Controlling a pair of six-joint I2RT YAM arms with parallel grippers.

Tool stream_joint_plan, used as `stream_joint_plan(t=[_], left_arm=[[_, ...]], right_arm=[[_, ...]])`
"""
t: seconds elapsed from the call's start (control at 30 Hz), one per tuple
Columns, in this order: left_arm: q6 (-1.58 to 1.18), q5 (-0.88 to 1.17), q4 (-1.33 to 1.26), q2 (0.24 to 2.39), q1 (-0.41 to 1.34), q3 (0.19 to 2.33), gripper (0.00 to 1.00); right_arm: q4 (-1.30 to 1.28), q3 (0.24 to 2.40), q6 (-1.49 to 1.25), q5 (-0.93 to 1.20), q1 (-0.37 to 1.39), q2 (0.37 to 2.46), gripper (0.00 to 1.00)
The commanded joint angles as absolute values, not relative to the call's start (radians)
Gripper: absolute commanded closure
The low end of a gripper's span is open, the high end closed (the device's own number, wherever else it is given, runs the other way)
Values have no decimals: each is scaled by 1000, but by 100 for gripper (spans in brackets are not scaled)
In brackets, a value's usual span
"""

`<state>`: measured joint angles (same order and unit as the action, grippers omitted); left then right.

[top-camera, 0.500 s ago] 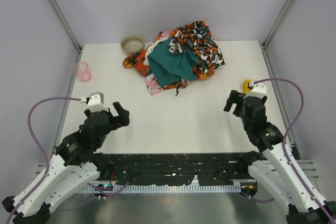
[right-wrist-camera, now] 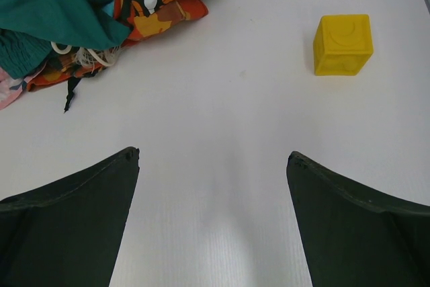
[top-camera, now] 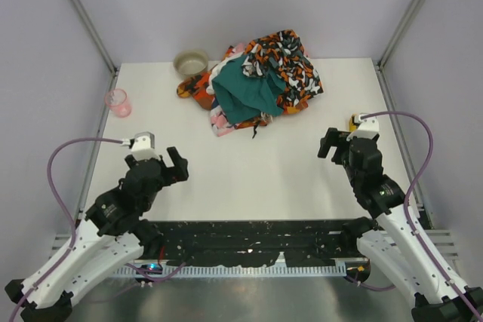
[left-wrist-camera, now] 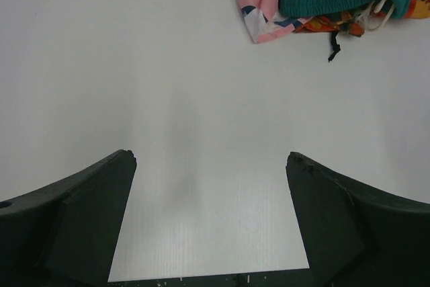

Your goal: Pick out a specific cloth from the pile

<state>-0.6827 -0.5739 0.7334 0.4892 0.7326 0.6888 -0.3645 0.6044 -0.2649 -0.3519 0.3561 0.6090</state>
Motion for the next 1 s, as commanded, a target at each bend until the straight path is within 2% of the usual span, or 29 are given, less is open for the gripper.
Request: stream_joint_plan(t=[0.0,0.1,0.23,0.53,0.6,0.77,0.97], left_arm=[[-394,-445,438,573,730,649,0],[-16,-243,232,713,733,679,0],[314,-85,173,990,738,874,0],[955,-173,402,1638,769,1330,0],[1052,-227,313,1722,769,1357,1],[1207,-200,88,1905,762,1408,1],[1158,-229,365,2184,744,1774,0]], right_arm=[[-311,607,-229,-328,354,606,5],[-301,611,-218,-278,354,607,5],[-296,611,-215,-262,354,612,5],[-314,621,-201,-268,354,638,5],[-313,620,-198,-258,354,640,5],[-316,615,-192,-262,354,647,5],[-322,614,-190,-275,356,630,5]])
